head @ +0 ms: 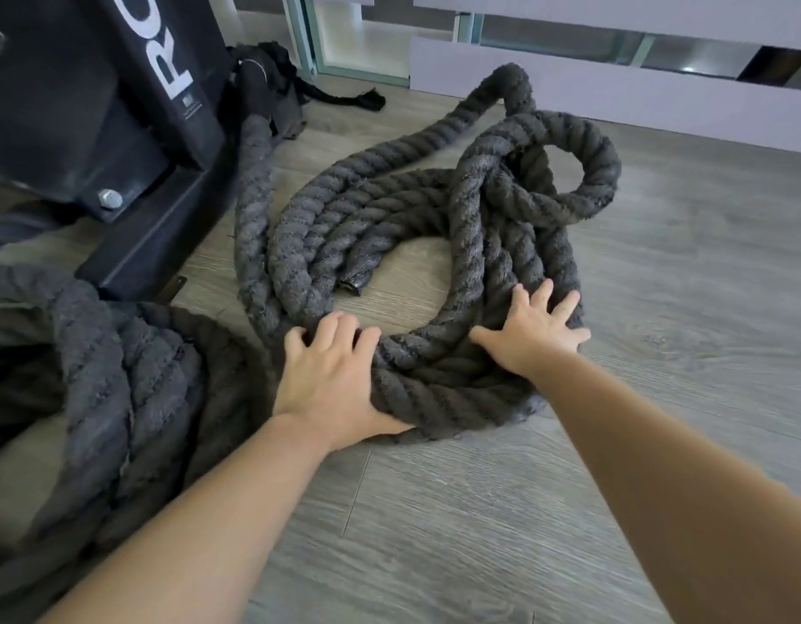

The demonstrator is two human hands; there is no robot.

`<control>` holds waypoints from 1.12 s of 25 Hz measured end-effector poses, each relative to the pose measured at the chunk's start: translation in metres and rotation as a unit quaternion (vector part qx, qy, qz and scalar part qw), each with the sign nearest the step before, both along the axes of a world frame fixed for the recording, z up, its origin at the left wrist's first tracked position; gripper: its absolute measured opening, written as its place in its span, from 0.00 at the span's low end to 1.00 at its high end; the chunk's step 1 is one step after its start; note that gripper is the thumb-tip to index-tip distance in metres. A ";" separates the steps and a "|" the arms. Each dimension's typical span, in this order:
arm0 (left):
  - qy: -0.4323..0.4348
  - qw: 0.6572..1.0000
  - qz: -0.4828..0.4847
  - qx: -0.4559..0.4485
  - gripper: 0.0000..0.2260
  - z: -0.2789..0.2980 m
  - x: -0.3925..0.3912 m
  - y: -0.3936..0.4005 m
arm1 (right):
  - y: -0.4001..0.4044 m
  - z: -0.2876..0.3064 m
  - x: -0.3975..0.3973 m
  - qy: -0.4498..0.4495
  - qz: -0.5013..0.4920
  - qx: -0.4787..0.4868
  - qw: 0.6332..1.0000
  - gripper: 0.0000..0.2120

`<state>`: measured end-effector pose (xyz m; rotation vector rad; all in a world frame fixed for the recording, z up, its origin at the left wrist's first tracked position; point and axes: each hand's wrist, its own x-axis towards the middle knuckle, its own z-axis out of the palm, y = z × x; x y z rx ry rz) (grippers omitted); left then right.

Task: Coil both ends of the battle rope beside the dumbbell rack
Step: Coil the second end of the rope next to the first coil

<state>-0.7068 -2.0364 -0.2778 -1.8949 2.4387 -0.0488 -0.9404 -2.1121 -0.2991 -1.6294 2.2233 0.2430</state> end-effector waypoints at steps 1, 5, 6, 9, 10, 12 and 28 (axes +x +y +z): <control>0.004 1.000 0.014 -0.016 0.49 -0.002 -0.004 -0.004 | -0.012 0.000 -0.003 0.003 0.013 -0.002 1.000 0.48; -0.023 0.998 0.047 -0.041 0.47 -0.005 -0.019 -0.013 | -0.036 0.003 -0.006 0.030 0.044 0.003 0.999 0.45; -0.026 0.998 0.055 -0.034 0.47 -0.006 -0.021 -0.013 | -0.033 0.005 -0.001 0.042 0.046 -0.004 0.998 0.44; -0.008 0.997 0.075 -0.006 0.49 -0.006 -0.021 -0.013 | -0.002 0.014 0.030 0.027 -0.061 -0.040 0.997 0.41; 0.002 0.997 0.080 0.006 0.49 -0.006 -0.022 -0.011 | 0.013 0.017 0.043 -0.009 -0.119 -0.038 0.992 0.42; 0.029 0.995 0.089 0.023 0.49 -0.005 -0.024 -0.007 | 0.041 0.020 0.063 -0.065 -0.140 -0.030 0.988 0.41; 0.026 0.999 0.024 -0.019 0.43 0.150 0.009 0.006 | 0.062 0.166 0.029 -0.098 0.105 -0.181 0.973 0.32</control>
